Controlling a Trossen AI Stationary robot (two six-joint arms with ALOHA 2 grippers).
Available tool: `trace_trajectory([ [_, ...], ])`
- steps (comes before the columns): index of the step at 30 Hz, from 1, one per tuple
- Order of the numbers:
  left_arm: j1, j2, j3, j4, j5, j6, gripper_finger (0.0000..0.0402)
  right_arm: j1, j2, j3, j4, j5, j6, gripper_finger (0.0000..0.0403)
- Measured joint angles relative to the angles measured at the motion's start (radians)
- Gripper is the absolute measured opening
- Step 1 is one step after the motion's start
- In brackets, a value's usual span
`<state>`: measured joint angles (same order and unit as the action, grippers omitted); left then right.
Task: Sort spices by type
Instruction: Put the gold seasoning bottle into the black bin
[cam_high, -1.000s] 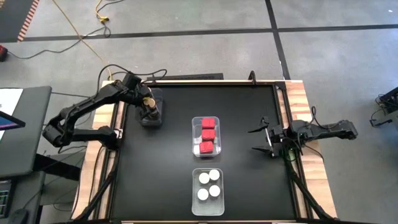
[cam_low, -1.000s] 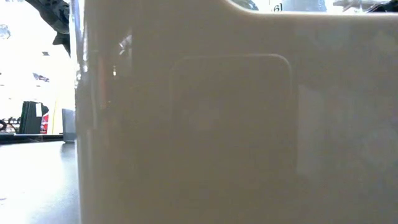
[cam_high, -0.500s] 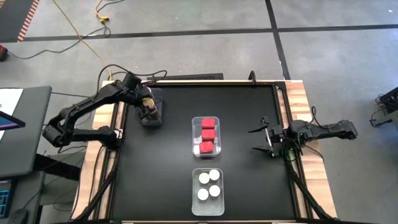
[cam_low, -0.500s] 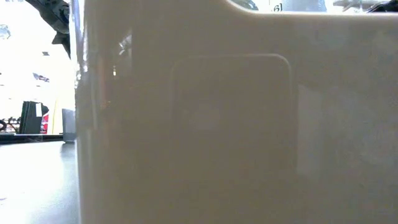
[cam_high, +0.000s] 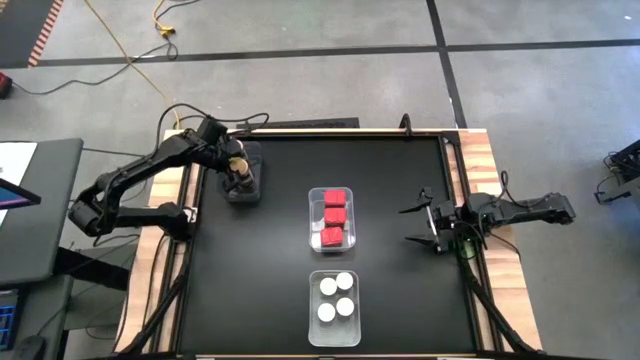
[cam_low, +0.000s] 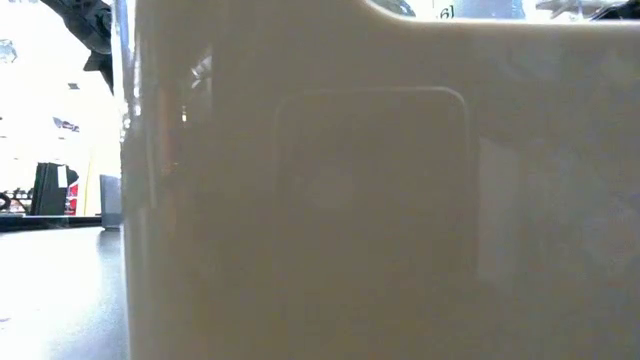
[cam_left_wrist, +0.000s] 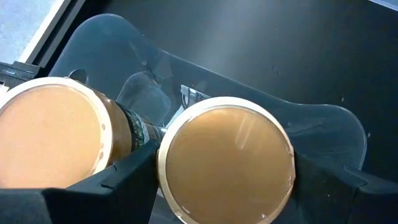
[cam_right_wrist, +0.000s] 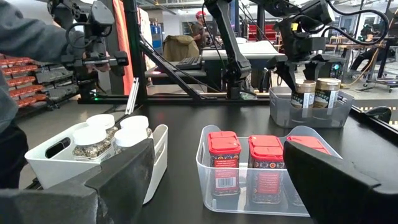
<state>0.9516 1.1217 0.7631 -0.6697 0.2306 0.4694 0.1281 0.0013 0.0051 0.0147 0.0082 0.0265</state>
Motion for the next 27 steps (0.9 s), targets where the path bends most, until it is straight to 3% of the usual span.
trace_trajectory([
  [8, 0.0, 0.0, 0.0, -0.019, 0.0, -0.003, 0.0306, 0.0, 0.0, 0.0, 0.0, 0.0, 0.0, 0.0384],
  [19, 0.0, 0.0, -0.001, -0.027, 0.0, 0.004, 0.0376, 0.0, 0.0, 0.0, 0.0, 0.0, 0.0, 0.0384],
  [27, 0.0, -0.049, 0.017, -0.032, -0.021, -0.003, 0.0383, 0.0, 0.0, 0.0, 0.0, 0.0, 0.0, 0.0384],
])
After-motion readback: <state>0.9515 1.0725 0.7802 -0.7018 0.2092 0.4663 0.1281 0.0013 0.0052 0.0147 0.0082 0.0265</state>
